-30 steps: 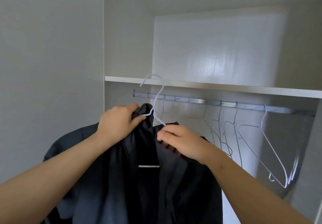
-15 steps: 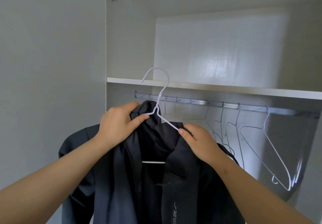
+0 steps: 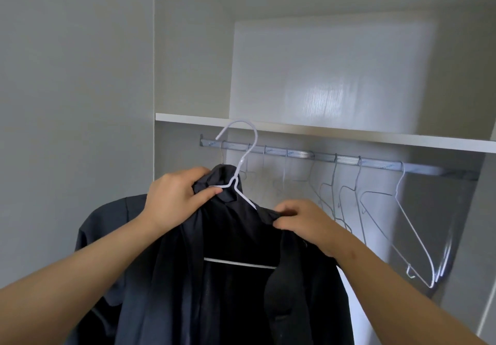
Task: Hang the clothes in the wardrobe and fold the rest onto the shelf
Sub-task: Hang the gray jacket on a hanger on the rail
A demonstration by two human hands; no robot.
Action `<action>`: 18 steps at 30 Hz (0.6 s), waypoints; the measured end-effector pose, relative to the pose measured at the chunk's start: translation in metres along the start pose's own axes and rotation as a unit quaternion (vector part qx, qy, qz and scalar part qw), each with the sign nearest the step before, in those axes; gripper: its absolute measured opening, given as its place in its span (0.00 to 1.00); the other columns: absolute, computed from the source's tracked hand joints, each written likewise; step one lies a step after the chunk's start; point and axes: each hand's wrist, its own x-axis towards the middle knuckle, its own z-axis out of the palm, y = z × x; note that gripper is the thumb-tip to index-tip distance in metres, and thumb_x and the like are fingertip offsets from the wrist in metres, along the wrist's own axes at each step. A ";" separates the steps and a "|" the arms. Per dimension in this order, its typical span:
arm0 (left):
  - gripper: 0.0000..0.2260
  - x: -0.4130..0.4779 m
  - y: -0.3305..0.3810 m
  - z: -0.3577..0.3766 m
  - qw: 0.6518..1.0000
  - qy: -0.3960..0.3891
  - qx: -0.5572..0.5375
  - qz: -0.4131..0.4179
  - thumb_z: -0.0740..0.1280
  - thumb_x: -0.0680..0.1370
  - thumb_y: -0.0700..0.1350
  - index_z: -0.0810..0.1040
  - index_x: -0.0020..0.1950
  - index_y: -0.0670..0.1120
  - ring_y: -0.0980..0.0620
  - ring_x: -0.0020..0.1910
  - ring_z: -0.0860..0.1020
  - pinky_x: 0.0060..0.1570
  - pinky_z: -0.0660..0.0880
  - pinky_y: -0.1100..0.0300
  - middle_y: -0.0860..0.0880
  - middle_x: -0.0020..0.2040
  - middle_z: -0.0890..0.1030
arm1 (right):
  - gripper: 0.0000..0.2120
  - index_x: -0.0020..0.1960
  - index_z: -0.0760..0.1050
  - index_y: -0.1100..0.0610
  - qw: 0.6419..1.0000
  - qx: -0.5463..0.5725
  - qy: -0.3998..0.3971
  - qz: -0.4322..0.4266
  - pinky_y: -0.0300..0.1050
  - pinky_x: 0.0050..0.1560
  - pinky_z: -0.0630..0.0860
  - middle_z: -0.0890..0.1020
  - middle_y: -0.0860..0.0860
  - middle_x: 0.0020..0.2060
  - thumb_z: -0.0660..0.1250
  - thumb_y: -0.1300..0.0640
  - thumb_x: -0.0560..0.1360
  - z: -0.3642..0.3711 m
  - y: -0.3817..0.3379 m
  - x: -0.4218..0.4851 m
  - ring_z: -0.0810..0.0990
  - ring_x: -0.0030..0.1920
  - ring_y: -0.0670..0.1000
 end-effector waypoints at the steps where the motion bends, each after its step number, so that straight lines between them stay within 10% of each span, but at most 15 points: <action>1: 0.10 0.001 -0.001 -0.001 1.000 0.000 -0.007 -0.008 0.71 0.71 0.54 0.81 0.46 0.49 0.54 0.30 0.72 0.28 0.66 0.65 0.55 0.31 0.77 | 0.05 0.41 0.80 0.60 0.999 -0.010 0.034 -0.016 0.30 0.31 0.68 0.77 0.48 0.30 0.66 0.62 0.73 0.000 0.001 0.001 0.75 0.30 0.40; 5: 0.09 0.001 -0.003 -0.002 0.999 -0.015 -0.029 -0.019 0.71 0.72 0.54 0.80 0.44 0.49 0.53 0.31 0.74 0.30 0.70 0.60 0.55 0.30 0.77 | 0.15 0.33 0.74 0.58 0.989 -0.069 0.121 -0.059 0.30 0.28 0.65 0.71 0.45 0.27 0.61 0.61 0.77 0.005 -0.004 0.007 0.70 0.26 0.39; 14: 0.26 -0.008 -0.009 -0.005 0.982 0.010 0.053 0.180 0.52 0.79 0.60 0.70 0.31 0.42 0.49 0.21 0.70 0.21 0.63 0.67 0.50 0.25 0.68 | 0.14 0.36 0.74 0.56 0.916 0.347 0.200 0.013 0.39 0.32 0.73 0.78 0.52 0.33 0.60 0.59 0.79 0.005 -0.024 0.017 0.76 0.35 0.49; 18: 0.20 -0.010 -0.017 -0.001 0.997 0.038 0.014 0.072 0.61 0.73 0.58 0.72 0.32 0.43 0.46 0.25 0.74 0.23 0.68 0.59 0.49 0.26 0.71 | 0.17 0.32 0.79 0.53 0.943 0.298 0.139 -0.056 0.37 0.30 0.72 0.82 0.47 0.30 0.62 0.54 0.78 0.001 -0.034 0.013 0.79 0.33 0.46</action>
